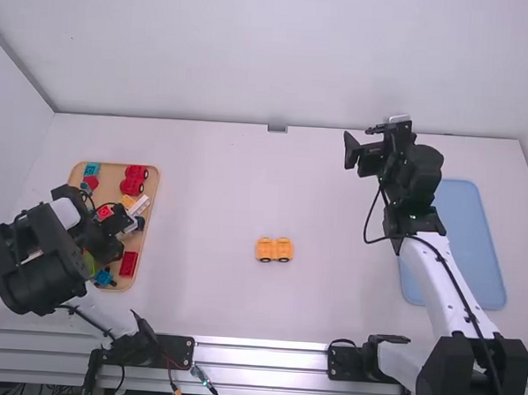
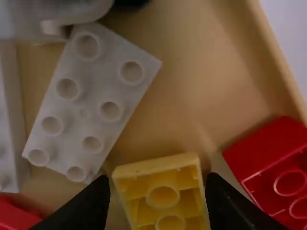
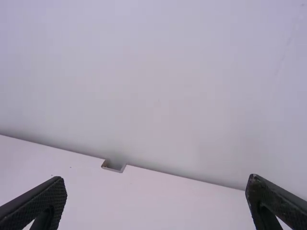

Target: Assemble lego blocks to make yellow taxi

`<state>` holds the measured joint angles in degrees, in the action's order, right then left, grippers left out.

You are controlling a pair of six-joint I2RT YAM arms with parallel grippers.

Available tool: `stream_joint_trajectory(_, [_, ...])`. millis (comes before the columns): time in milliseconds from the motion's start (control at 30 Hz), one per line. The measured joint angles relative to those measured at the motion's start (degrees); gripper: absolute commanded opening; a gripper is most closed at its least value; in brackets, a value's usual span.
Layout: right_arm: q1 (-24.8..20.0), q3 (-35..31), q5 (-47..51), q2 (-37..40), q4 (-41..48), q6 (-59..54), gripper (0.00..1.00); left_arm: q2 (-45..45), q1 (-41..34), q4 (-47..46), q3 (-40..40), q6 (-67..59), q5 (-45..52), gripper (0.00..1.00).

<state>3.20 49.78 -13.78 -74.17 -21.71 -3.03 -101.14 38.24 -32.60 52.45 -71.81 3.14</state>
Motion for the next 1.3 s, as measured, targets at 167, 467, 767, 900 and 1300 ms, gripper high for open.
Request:
stream_joint_trajectory(167, [0.0, 0.0, 0.0, 0.0, 0.0, 0.0, 0.99, 0.0, 0.0, 0.1, 0.0, 0.9, -0.6, 0.44])
stream_joint_trajectory(467, [0.0, 0.0, 0.0, 0.0, 0.0, 0.1, 0.99, 0.0, 0.0, 0.7, -0.1, 1.6, -1.0, 0.27])
stream_joint_trajectory(767, [0.0, 0.0, 0.0, 0.0, -0.2, 0.0, 0.99, 0.0, -1.6, -4.5, 2.3, 5.7, -3.2, 0.16])
stream_joint_trajectory(900, [0.0, 0.0, 0.0, 0.0, -0.3, -0.2, 0.99, 0.0, -3.6, -11.4, 8.9, 11.1, -3.8, 0.13])
stream_joint_trajectory(1300, [0.8, 0.2, -4.1, -1.0, -6.3, 0.4, 0.99, 0.0, -8.6, -19.7, 26.3, 20.2, 19.2, 0.07])
